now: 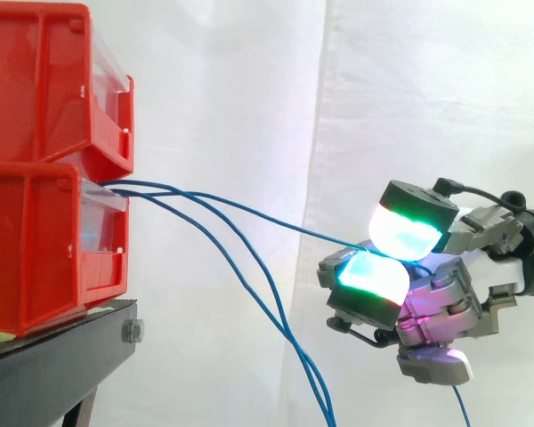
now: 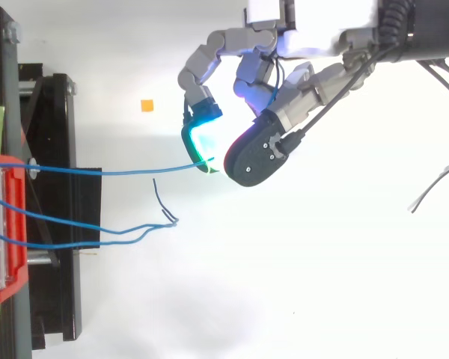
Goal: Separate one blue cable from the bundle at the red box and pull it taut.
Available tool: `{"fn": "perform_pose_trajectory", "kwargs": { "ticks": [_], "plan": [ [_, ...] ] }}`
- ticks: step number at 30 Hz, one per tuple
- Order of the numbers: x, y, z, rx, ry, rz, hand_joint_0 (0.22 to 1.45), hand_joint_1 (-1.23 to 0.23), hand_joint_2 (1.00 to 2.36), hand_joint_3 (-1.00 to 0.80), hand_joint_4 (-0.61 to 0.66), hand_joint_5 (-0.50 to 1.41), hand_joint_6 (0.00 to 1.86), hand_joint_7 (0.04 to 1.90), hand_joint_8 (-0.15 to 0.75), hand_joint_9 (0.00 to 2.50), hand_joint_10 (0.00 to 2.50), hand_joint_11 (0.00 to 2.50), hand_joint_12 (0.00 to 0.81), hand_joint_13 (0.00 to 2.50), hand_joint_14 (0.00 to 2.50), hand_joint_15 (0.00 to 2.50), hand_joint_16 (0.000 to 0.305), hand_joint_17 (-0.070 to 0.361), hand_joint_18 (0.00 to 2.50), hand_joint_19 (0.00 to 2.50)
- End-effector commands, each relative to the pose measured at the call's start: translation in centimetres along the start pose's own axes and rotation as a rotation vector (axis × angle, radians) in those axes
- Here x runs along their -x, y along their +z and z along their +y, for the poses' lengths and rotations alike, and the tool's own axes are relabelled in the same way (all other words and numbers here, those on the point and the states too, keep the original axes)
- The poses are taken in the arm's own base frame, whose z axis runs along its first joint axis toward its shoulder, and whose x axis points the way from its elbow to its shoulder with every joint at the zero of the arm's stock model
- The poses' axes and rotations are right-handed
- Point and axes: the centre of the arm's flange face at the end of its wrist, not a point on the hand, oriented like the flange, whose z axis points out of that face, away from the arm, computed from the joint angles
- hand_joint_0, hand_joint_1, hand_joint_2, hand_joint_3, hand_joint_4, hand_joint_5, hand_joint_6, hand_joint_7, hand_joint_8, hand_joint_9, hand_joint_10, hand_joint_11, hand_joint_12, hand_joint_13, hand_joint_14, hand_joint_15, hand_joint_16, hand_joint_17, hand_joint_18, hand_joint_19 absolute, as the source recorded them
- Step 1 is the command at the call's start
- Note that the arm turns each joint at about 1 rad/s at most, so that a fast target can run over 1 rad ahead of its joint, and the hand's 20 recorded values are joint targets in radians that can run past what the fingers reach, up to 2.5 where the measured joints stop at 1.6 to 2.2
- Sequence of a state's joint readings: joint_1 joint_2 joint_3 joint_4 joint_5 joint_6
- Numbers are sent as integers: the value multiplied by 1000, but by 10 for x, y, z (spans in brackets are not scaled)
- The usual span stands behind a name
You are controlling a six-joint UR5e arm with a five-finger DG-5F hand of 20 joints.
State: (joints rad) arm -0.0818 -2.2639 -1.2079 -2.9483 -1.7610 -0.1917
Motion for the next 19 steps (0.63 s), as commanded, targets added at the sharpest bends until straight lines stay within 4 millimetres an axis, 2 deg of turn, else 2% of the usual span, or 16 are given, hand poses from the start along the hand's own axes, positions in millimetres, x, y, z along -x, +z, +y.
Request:
{"fn": "perform_pose_trajectory", "kwargs": {
  "ticks": [1,19],
  "plan": [
    [0,0,1,0,0,0,765,-763,1008,-399,-47,-184,916,1198,304,1029,1449,1554,368,1001,1648,1501,45,101,1016,1122],
    [-1,-1,0,-1,0,1,766,-763,1008,-402,-47,-184,915,1204,302,1031,1441,1560,373,1007,1631,1495,45,101,1018,1123]
  ]
}}
